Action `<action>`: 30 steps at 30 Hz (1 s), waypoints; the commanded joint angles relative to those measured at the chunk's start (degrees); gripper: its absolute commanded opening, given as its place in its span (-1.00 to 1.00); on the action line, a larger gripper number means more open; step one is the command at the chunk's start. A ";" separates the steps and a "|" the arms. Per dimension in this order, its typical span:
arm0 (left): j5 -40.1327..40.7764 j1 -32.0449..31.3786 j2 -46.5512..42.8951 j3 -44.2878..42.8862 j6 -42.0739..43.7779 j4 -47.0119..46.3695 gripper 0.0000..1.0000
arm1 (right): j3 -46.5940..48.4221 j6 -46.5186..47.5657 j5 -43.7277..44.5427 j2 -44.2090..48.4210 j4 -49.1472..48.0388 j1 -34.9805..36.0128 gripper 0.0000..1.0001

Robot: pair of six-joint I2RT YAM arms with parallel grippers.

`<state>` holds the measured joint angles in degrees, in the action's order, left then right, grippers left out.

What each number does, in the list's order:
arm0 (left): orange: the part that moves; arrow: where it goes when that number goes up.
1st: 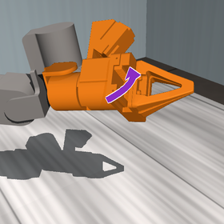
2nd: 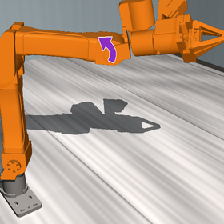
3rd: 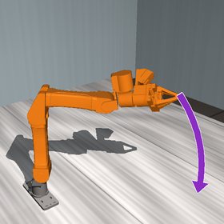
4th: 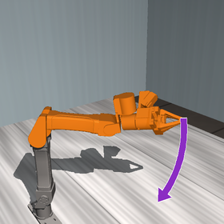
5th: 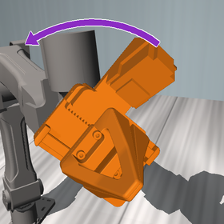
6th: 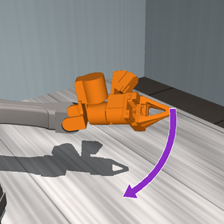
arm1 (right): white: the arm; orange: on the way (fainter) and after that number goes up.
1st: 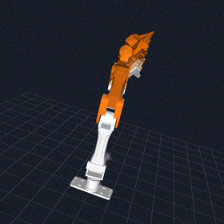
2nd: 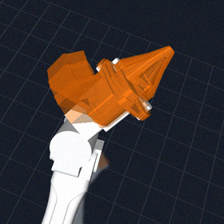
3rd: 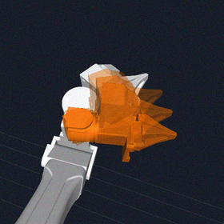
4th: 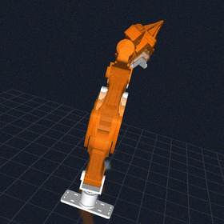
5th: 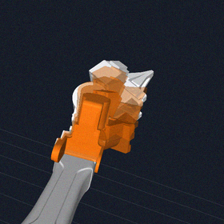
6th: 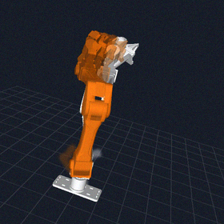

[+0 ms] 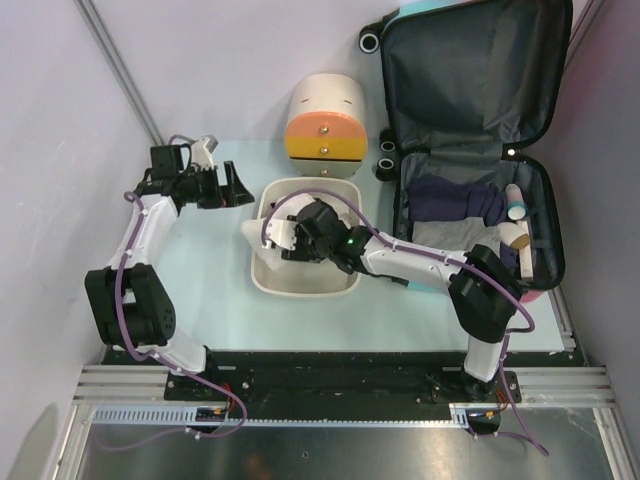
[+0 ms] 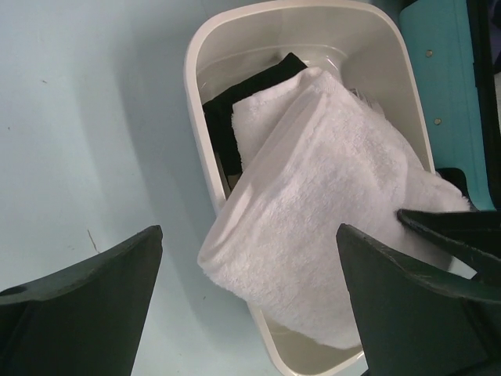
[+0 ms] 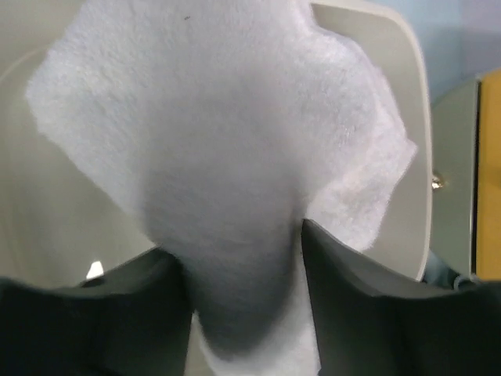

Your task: Open, take out, and arrange the luggage

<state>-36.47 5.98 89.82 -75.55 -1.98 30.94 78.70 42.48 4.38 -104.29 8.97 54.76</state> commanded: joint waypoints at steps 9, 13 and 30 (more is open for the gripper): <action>-1.32 0.53 -1.57 4.78 1.10 1.31 0.86 | 12.49 -18.63 -27.56 2.62 22.21 -8.69 0.99; -2.29 0.00 -2.98 9.18 1.01 1.49 0.75 | 20.88 -34.02 -33.12 -3.19 22.33 -17.40 0.96; -0.53 -5.01 -2.28 12.53 2.86 1.67 0.40 | 31.51 -35.18 -35.94 -17.78 20.73 -18.99 0.88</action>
<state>-37.04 1.43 89.14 -63.42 -1.26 32.99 105.12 7.92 -30.55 -120.95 30.02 35.42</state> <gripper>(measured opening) 0.744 0.949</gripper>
